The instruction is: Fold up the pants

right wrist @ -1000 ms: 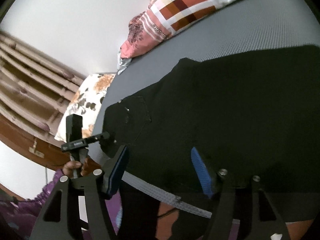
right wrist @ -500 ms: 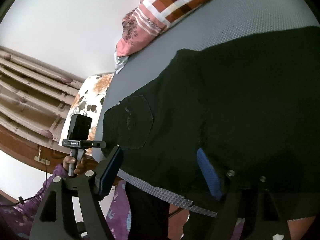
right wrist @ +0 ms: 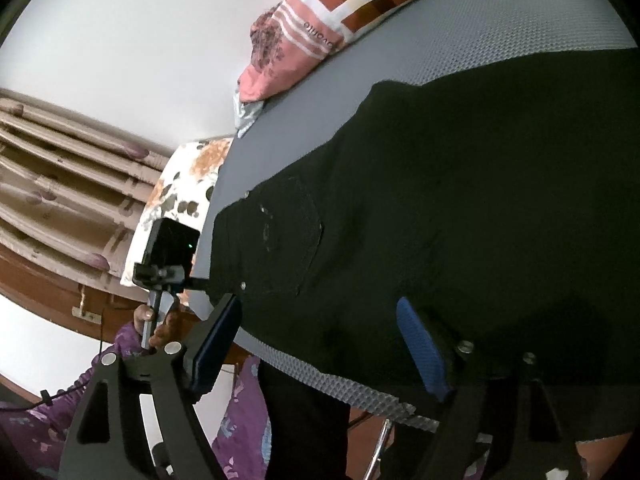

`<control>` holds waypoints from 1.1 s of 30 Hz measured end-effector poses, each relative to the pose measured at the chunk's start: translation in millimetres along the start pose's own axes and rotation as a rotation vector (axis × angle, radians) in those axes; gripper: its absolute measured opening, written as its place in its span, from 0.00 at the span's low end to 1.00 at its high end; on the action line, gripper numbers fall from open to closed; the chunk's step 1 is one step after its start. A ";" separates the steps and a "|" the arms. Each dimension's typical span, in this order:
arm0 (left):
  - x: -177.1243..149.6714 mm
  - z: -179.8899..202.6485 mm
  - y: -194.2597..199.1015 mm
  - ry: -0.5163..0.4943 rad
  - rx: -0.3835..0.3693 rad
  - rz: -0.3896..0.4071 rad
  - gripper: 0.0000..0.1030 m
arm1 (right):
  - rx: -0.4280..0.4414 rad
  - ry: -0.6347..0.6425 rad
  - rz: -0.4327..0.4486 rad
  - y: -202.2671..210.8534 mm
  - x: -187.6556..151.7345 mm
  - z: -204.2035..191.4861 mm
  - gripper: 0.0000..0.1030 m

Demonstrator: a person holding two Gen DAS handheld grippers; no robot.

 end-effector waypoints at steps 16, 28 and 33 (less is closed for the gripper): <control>-42.6 92.9 -24.2 -0.113 0.063 0.261 0.31 | 0.140 -0.045 -0.002 -20.1 20.2 -14.1 0.79; -14.8 220.6 -209.3 -0.277 -0.191 0.128 0.33 | 0.551 -0.460 0.125 50.6 52.4 50.3 0.96; -5.8 224.0 -291.7 -0.267 -0.140 -0.028 0.54 | 0.498 -0.482 0.229 98.7 65.2 99.1 0.97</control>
Point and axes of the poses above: each gripper's, at about its wrist camera, not at the fingertips, and y roughly against the way its jaws point, z to its right, x to its top, the point moved 3 cm from there along -y, roughly the way its jaws point, and after that the axes turned 11 degrees about z, right-handed, at the moved point
